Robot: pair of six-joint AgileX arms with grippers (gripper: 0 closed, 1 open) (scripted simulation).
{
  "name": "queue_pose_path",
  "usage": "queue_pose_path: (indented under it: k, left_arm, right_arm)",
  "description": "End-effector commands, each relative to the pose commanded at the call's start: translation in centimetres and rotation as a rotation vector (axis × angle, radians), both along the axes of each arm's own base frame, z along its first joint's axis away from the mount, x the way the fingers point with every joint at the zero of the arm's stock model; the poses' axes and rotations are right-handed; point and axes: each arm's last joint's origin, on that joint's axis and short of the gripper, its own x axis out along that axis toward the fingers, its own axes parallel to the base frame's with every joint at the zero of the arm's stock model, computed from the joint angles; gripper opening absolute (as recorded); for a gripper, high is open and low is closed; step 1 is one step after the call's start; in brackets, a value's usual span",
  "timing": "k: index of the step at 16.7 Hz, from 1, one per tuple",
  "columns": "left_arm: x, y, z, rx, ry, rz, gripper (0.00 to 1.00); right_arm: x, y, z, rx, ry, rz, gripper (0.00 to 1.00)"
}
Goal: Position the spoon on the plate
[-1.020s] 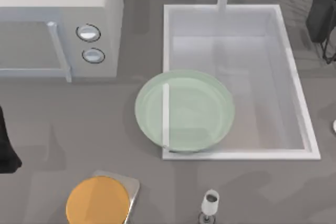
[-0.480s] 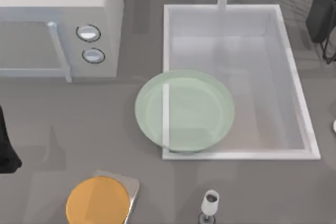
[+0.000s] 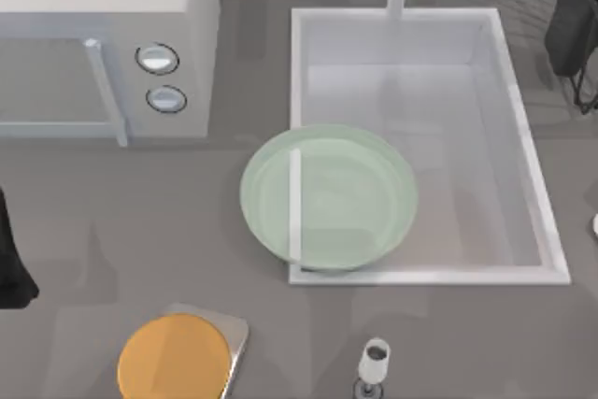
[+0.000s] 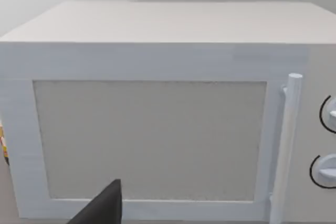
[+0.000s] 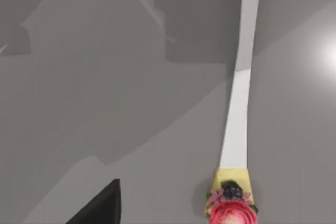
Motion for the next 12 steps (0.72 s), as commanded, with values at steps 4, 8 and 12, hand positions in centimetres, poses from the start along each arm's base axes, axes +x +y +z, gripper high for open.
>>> queue_pose_path:
  k: [4, 8, 12]
  left_arm:
    - [0.0, 0.0, 0.0, 0.0, 0.0, 0.0, 1.0]
    - [0.0, 0.0, 0.0, 0.0, 0.0, 0.0, 1.0]
    - [0.0, 0.0, 0.0, 0.0, 0.0, 0.0, 1.0]
  right_arm:
    - [0.4, -0.2, -3.6, -0.001, -0.002, -0.003, 1.0]
    - [0.2, -0.2, -8.1, -0.002, -0.008, -0.002, 1.0]
    - [-0.1, -0.1, -9.5, 0.0, -0.001, -0.002, 1.0]
